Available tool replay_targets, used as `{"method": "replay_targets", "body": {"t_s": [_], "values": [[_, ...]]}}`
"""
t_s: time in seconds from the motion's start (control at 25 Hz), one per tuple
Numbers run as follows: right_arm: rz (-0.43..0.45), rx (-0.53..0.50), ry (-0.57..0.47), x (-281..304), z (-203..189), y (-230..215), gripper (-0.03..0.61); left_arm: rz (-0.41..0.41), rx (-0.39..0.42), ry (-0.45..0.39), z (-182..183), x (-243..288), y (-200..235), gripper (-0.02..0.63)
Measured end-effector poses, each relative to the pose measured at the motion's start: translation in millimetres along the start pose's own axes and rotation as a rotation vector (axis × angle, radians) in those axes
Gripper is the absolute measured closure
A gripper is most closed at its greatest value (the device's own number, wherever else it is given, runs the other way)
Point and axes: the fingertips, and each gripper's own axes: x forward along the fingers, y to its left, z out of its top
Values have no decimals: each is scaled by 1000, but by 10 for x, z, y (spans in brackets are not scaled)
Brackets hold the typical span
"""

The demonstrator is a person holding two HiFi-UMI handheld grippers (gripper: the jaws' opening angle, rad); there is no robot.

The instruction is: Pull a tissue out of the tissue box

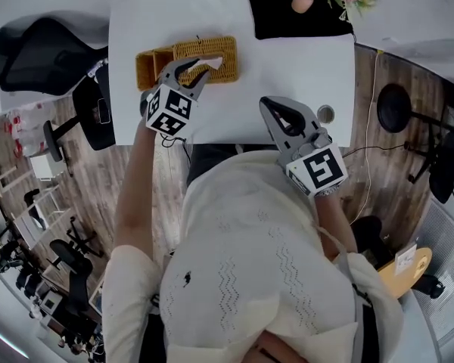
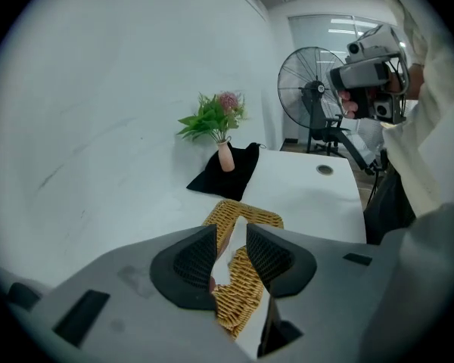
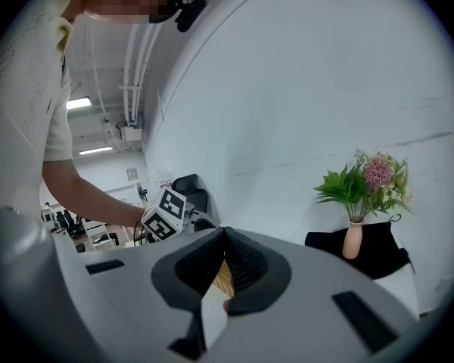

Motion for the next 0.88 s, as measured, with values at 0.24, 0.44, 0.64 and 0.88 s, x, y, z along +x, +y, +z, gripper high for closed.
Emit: {"method": "replay_targets", "body": {"t_s": [0.24, 0.44, 0.64, 0.88], "values": [[5, 11, 15, 68, -42, -74, 577, -63, 52, 82, -77, 162, 31, 489], [0, 21, 18, 86, -59, -147, 577, -104, 82, 134, -153, 281, 9, 489], [-6, 31, 22, 89, -94, -181, 577, -124, 77, 149, -190, 333, -9, 505], [-1, 36, 25, 98, -119, -181, 577, -101, 71, 153, -197, 353, 25, 574]]}}
